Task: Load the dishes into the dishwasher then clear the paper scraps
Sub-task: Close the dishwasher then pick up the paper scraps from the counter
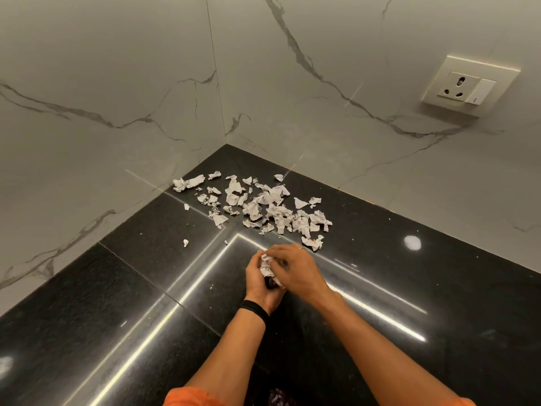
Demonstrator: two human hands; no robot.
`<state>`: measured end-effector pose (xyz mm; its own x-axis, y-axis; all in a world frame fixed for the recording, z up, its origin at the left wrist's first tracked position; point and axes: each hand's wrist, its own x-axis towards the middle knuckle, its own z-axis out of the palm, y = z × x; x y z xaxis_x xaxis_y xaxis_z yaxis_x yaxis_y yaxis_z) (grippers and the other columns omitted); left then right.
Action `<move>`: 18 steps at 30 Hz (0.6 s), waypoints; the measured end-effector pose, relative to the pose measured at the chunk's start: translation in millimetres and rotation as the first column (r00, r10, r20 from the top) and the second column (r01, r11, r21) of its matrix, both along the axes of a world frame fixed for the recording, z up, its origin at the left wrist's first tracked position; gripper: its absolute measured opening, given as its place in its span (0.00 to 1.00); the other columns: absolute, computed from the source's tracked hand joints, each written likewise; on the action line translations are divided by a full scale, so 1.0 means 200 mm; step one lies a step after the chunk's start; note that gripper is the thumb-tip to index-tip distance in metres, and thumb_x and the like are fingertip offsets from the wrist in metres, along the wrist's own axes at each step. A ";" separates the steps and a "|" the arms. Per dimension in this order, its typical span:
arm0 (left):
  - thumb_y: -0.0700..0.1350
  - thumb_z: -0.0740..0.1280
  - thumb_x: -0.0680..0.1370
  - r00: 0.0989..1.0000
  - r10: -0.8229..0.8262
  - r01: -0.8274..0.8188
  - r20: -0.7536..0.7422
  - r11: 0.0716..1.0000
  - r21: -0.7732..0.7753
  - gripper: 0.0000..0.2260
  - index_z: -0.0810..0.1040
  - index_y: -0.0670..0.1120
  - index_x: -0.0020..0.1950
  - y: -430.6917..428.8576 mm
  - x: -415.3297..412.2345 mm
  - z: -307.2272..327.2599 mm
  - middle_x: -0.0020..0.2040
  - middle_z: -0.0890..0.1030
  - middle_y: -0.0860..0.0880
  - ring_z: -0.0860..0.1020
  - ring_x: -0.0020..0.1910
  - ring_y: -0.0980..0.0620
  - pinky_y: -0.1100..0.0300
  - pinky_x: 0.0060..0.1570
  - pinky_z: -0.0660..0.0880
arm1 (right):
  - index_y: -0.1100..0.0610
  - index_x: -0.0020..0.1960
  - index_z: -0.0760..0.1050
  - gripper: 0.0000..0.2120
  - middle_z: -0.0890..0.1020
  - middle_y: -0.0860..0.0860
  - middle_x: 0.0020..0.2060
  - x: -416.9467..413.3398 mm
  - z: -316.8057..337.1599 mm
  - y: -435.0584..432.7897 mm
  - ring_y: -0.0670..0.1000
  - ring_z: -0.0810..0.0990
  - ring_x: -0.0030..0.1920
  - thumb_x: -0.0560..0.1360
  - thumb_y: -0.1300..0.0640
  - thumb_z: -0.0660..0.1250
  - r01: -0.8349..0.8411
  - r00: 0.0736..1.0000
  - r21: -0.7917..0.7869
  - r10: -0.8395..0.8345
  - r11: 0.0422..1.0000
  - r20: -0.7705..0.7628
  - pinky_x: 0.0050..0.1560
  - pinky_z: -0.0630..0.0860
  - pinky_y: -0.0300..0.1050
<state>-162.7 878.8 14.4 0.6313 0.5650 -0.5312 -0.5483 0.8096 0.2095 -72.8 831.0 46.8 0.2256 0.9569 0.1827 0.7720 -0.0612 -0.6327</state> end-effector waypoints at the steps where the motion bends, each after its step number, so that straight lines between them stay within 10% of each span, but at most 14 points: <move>1: 0.54 0.60 0.81 1.000 -0.001 0.001 0.001 1.000 0.003 0.20 0.80 0.39 0.56 0.01 0.00 0.00 0.52 0.83 0.39 0.83 0.50 0.43 0.51 0.55 0.79 | 0.53 0.58 0.84 0.11 0.85 0.46 0.55 0.01 0.01 0.00 0.51 0.78 0.53 0.79 0.54 0.68 0.004 1.000 0.012 -0.003 1.000 -0.012 0.56 0.75 0.48; 10: 0.51 0.67 0.76 0.999 0.011 -0.010 -0.048 0.999 0.036 0.14 0.82 0.42 0.53 0.07 0.05 0.02 0.50 0.81 0.40 0.81 0.47 0.44 0.49 0.53 0.76 | 0.52 0.57 0.84 0.09 0.84 0.42 0.50 0.21 0.01 0.04 0.37 0.79 0.50 0.80 0.56 0.67 0.334 0.896 0.032 -0.307 0.942 -0.322 0.49 0.74 0.35; 18: 0.52 0.64 0.79 0.995 0.003 -0.002 -0.097 1.000 0.010 0.15 0.81 0.41 0.55 0.08 0.08 0.00 0.45 0.81 0.41 0.80 0.44 0.44 0.51 0.45 0.80 | 0.56 0.67 0.78 0.17 0.81 0.55 0.62 0.50 -0.23 0.08 0.56 0.77 0.62 0.80 0.52 0.69 0.384 0.923 -0.214 -0.368 0.898 0.115 0.67 0.67 0.50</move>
<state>-147.7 895.6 13.6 0.5759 0.5721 -0.5840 -0.5270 0.8059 0.2698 26.7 846.3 0.4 0.5716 0.8205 -0.0019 0.7044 -0.4919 -0.5117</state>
